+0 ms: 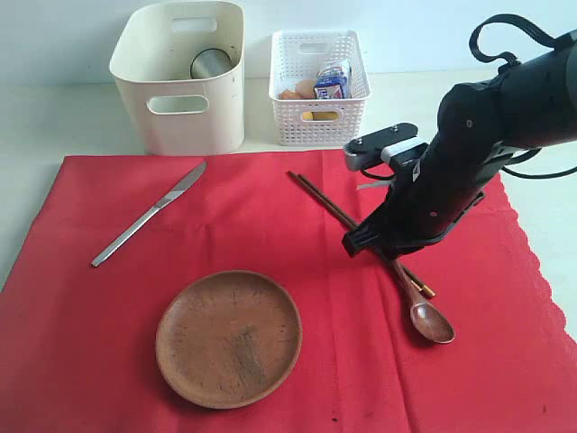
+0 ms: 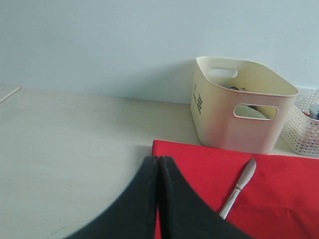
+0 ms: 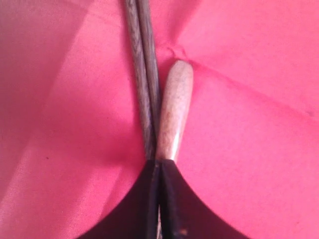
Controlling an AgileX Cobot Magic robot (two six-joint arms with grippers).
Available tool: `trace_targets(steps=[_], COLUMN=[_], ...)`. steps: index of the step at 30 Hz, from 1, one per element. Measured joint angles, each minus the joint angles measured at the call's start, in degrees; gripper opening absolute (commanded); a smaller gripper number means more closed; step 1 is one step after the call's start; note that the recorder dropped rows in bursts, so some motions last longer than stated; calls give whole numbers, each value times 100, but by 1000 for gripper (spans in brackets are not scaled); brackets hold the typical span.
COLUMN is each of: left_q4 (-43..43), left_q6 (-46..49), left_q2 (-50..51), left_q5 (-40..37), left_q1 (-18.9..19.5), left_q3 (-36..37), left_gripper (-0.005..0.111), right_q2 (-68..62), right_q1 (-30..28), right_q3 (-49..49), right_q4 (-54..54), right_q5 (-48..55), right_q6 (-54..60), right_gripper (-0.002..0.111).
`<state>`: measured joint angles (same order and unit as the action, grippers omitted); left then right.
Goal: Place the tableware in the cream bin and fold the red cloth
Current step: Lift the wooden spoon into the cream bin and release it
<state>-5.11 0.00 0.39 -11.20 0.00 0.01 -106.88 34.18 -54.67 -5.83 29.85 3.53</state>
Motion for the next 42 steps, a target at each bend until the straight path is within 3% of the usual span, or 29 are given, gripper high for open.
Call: trace_targets(steps=[8, 11, 15, 22, 35, 42], left_q4=[0, 0, 0, 0, 0, 0], left_q6=[0, 0, 0, 0, 0, 0], left_q2=[0, 0, 0, 0, 0, 0], left_q5=[0, 0, 0, 0, 0, 0], left_q1=[0, 0, 0, 0, 0, 0], left_q3=[0, 0, 0, 0, 0, 0], left_gripper=[3, 3, 3, 3, 3, 3], right_q2=[0, -42, -188, -153, 819, 890], right_q1=[0, 0, 0, 0, 0, 0], right_q3=[0, 9, 9, 9, -520, -1139], right_q4=[34, 34, 39, 99, 124, -1075], right_q5=[-12, -12, -33, -89, 100, -519], right_q6=[-473, -481, -437, -353, -353, -30], right_gripper=[30, 36, 31, 0, 0, 0])
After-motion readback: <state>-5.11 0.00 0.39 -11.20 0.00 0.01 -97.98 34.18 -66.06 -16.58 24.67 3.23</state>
